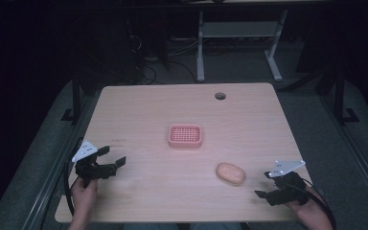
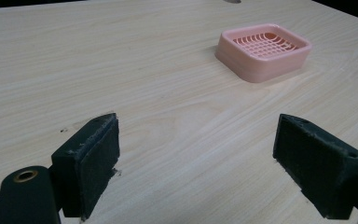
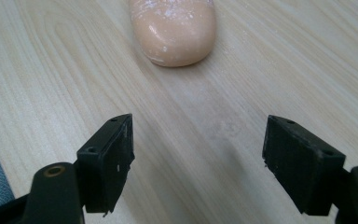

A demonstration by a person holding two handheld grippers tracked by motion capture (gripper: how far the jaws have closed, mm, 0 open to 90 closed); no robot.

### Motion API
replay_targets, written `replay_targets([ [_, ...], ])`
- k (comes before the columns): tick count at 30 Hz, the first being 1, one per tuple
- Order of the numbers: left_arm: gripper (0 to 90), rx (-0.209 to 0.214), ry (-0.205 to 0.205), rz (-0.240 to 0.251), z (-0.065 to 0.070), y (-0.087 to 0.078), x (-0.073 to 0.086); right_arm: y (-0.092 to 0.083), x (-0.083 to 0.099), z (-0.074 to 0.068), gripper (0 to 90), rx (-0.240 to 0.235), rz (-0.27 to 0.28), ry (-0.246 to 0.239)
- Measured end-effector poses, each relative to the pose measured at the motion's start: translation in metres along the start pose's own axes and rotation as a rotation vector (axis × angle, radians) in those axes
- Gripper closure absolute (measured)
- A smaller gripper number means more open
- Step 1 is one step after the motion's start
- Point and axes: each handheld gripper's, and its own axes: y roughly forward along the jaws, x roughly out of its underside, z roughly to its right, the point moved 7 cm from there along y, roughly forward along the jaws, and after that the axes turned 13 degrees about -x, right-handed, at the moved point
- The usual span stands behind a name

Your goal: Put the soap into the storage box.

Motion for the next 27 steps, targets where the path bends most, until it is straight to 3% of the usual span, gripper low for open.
replay_targets([
  [6,14.2,-0.004,0.001,0.0,-0.001,-0.001,0.0,0.003,-0.006,0.0,24.3,-0.012,-0.036,-0.013],
  [27,14.2,-0.007,-0.003,0.002,-0.003,-0.002,0.0,0.005,-0.05,0.0,24.3,-0.023,-0.128,-0.125],
])
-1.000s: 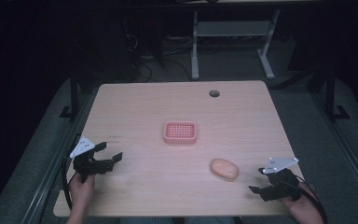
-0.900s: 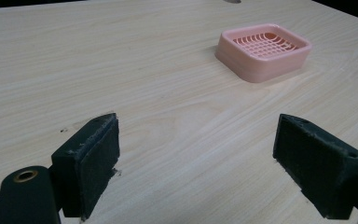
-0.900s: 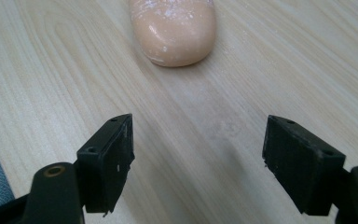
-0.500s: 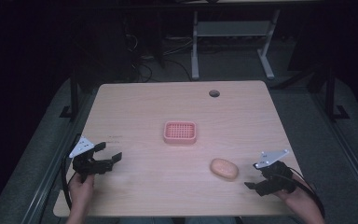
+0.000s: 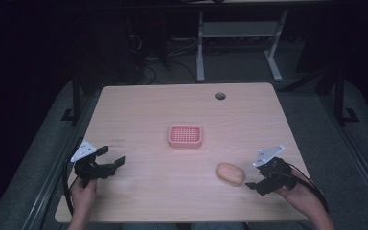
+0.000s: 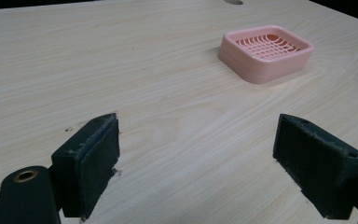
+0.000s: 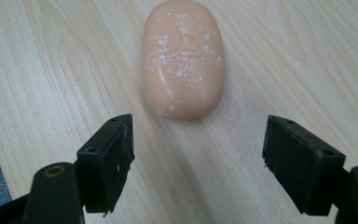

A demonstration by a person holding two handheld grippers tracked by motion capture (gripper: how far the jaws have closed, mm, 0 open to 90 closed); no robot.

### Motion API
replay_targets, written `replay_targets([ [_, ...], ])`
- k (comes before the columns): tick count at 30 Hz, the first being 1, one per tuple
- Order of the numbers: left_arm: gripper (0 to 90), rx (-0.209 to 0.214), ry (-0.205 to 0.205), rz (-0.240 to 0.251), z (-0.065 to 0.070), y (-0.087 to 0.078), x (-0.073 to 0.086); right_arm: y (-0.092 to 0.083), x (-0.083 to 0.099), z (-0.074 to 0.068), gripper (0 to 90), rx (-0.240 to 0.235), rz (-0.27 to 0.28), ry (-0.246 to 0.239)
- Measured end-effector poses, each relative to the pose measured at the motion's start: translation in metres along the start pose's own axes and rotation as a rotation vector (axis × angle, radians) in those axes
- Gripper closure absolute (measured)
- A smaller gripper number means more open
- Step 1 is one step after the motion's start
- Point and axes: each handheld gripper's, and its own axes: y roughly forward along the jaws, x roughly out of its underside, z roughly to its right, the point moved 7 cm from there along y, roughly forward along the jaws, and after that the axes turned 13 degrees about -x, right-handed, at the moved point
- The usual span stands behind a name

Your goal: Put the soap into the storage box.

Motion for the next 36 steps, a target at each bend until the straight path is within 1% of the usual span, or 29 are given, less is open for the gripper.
replay_targets([
  [1,14.2,0.0,0.0,0.001,0.0,0.0,0.0,0.0,-0.002,0.001,24.3,0.003,-0.002,-0.01],
  [5,14.3,-0.001,0.002,0.002,0.0,0.0,0.0,0.002,-0.008,0.001,24.3,-0.008,-0.017,-0.021],
  [14,14.2,0.001,-0.001,0.003,-0.001,0.0,0.0,0.007,-0.017,0.002,24.3,-0.022,-0.039,-0.032],
  [15,14.3,0.0,-0.001,0.004,-0.001,0.0,0.0,0.01,-0.019,0.002,24.3,-0.031,-0.053,-0.036],
  [16,14.3,0.0,-0.001,0.004,-0.001,0.0,0.0,0.01,-0.019,0.002,24.3,-0.031,-0.053,-0.036],
  [17,14.2,0.001,-0.001,0.004,-0.001,0.0,0.0,0.012,-0.022,0.001,24.3,-0.03,-0.066,-0.044],
  [22,14.3,0.002,-0.002,0.004,-0.001,0.0,0.0,0.018,-0.03,0.002,24.3,-0.037,-0.083,-0.056],
  [26,14.3,0.001,0.005,0.003,-0.001,0.0,0.0,0.022,-0.035,0.003,24.3,-0.038,-0.105,-0.059],
  [27,14.2,0.002,0.005,0.003,-0.001,0.0,0.0,0.022,-0.036,0.002,24.3,-0.041,-0.11,-0.052],
  [28,14.2,0.001,0.005,0.003,-0.001,0.0,0.0,0.023,-0.037,0.004,24.3,-0.037,-0.111,-0.061],
  [30,14.3,0.001,0.006,0.003,-0.001,0.0,0.0,0.025,-0.039,0.004,24.2,-0.043,-0.114,-0.056],
  [32,14.2,0.001,0.004,0.003,-0.001,0.0,0.0,0.027,-0.04,0.004,24.2,-0.043,-0.116,-0.056],
  [33,14.2,0.001,-0.004,0.004,-0.001,0.0,0.0,0.03,-0.041,0.004,24.2,-0.047,-0.125,-0.062],
  [34,14.2,0.001,-0.004,0.004,-0.001,0.0,0.0,0.031,-0.042,0.003,24.2,-0.053,-0.128,-0.054],
  [36,14.2,0.001,-0.005,0.003,-0.001,0.0,0.0,0.035,-0.044,0.003,24.2,-0.057,-0.141,-0.061],
])
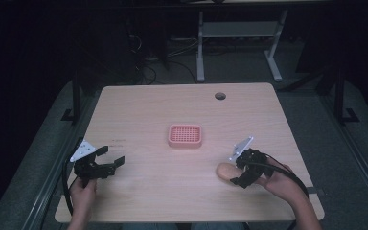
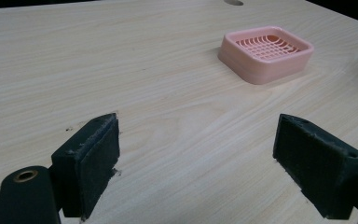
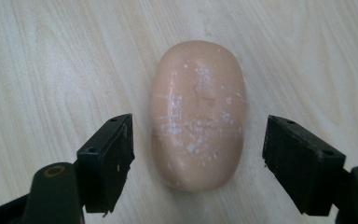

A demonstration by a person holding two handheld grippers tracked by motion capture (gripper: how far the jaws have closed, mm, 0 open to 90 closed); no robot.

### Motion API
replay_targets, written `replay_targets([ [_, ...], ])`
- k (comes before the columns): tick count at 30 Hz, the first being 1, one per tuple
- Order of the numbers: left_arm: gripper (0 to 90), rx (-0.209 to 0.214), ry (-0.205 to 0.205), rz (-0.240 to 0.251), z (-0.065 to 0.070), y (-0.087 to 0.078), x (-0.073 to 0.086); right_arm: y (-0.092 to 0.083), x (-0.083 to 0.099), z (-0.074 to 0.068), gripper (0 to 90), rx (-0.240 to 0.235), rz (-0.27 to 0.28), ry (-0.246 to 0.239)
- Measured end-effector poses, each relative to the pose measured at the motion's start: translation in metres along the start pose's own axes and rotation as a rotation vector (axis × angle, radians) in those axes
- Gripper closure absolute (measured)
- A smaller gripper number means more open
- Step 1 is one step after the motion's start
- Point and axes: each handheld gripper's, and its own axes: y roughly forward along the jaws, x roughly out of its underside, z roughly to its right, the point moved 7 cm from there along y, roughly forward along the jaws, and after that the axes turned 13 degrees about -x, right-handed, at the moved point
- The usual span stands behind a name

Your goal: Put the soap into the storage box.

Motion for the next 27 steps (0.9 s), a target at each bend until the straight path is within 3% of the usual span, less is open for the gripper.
replay_targets([
  [27,14.3,-0.001,-0.002,-0.005,0.0,0.0,0.0,0.025,-0.011,0.006,24.3,-0.028,-0.108,0.027],
])
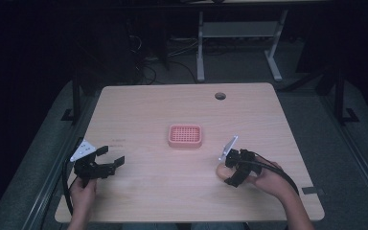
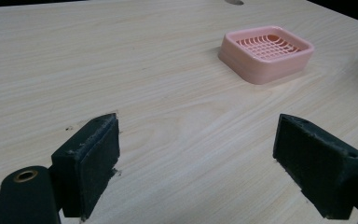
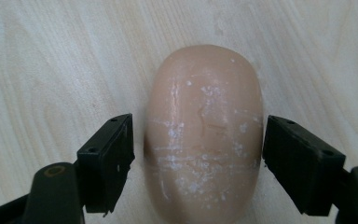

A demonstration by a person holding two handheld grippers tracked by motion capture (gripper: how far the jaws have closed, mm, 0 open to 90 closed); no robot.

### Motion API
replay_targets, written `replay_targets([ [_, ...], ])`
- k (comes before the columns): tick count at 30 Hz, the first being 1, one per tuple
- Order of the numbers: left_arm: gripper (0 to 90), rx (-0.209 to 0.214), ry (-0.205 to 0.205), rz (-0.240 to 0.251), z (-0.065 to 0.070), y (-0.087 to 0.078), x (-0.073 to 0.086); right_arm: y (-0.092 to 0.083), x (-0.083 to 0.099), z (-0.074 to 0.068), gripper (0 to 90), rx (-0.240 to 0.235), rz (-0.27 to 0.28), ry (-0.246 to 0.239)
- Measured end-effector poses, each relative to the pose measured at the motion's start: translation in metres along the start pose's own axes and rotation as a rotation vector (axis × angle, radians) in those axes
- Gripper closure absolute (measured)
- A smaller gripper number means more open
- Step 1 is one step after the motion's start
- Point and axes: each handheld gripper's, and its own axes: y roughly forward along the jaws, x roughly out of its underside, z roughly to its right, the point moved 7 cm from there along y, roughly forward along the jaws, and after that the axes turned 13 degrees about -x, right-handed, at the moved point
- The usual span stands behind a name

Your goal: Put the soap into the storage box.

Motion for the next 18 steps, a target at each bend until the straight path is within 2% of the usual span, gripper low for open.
replay_targets([
  [12,14.3,0.0,0.007,-0.005,-0.0006,-0.0001,0.0003,0.0065,-0.0011,0.0026,25.0,-0.009,-0.034,0.009],
  [18,14.3,0.001,0.004,-0.003,-0.0005,-0.0001,0.0,0.0083,-0.001,0.0036,28.4,-0.018,-0.041,0.016],
])
